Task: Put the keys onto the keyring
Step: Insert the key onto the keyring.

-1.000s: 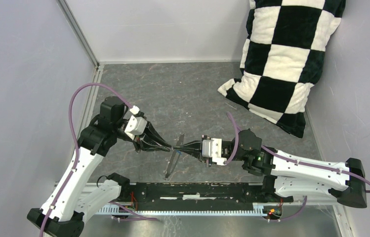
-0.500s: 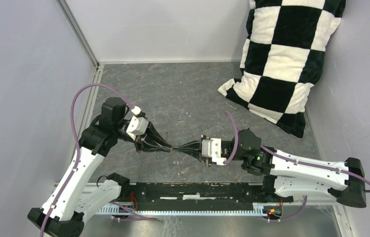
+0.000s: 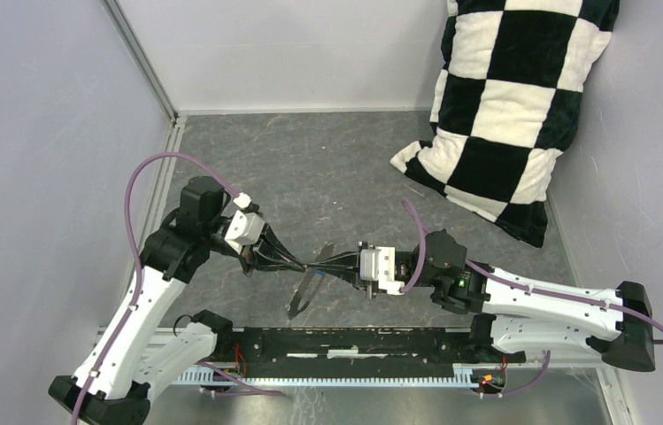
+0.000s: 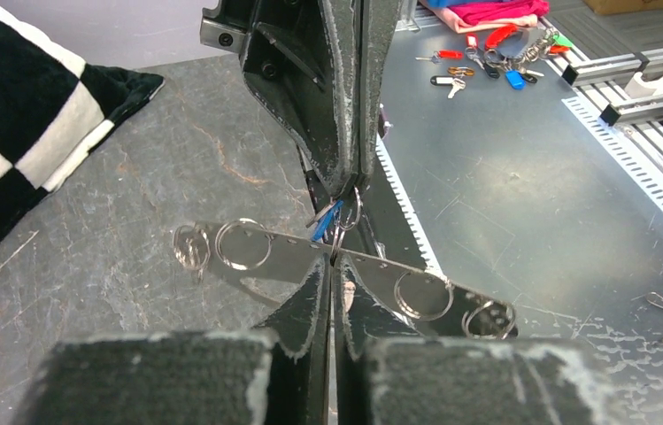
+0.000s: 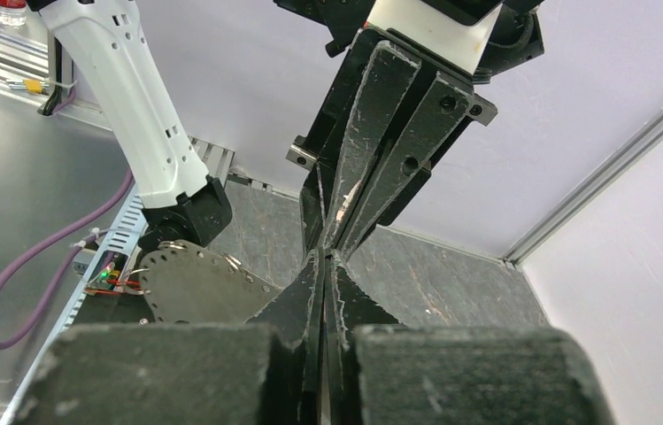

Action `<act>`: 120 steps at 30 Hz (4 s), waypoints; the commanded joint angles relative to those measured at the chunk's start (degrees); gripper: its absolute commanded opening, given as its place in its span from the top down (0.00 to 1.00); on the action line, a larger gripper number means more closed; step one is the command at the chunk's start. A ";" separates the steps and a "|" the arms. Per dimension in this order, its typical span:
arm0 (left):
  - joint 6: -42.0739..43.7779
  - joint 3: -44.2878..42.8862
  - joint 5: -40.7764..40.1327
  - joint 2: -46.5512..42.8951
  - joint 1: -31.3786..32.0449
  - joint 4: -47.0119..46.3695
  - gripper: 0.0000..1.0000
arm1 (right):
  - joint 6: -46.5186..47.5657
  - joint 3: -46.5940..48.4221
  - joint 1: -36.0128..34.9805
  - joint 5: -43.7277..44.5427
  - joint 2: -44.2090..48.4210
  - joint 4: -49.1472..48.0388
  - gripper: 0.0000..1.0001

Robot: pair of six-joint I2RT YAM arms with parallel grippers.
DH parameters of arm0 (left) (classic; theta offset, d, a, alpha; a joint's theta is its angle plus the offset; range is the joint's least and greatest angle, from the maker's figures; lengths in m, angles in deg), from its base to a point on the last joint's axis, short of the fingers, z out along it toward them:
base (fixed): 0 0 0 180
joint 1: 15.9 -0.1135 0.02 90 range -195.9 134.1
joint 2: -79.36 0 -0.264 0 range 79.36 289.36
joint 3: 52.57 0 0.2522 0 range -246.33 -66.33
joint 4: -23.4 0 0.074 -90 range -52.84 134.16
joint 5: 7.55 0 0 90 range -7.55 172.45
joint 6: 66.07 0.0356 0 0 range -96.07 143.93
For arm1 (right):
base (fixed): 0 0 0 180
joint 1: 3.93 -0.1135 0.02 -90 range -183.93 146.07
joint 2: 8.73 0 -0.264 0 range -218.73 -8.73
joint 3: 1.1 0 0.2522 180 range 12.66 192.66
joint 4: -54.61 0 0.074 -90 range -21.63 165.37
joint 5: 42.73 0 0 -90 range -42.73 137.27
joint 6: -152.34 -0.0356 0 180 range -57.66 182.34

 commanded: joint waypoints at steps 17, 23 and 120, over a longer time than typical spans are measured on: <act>2.08 -0.33 7.43 -2.07 0.27 -1.17 0.98 | 0.74 7.80 1.50 -4.48 -2.53 4.19 0.99; 2.17 -0.60 8.02 -2.23 0.35 -1.20 0.98 | 1.23 10.77 1.66 -5.73 -4.78 7.75 0.99; 19.49 -8.37 11.26 1.90 -4.36 5.38 0.98 | 0.28 48.24 9.13 -12.64 -15.70 60.06 0.40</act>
